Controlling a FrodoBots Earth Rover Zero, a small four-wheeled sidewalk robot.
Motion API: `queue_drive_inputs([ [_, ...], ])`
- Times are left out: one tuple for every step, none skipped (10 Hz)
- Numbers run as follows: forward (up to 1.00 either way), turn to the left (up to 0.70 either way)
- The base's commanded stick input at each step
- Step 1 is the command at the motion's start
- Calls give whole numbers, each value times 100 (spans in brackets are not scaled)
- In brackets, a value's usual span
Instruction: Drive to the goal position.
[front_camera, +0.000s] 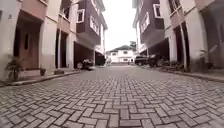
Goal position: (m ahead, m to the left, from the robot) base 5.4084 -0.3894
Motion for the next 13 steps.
queue_drive_inputs([
  [70, 0],
  [70, 0],
  [70, 0],
  [70, 0],
  [70, 0],
  [70, 0],
  [70, -22],
  [70, -27],
  [70, -32],
  [70, -32],
  [70, -26],
  [70, 0],
  [70, 0],
])
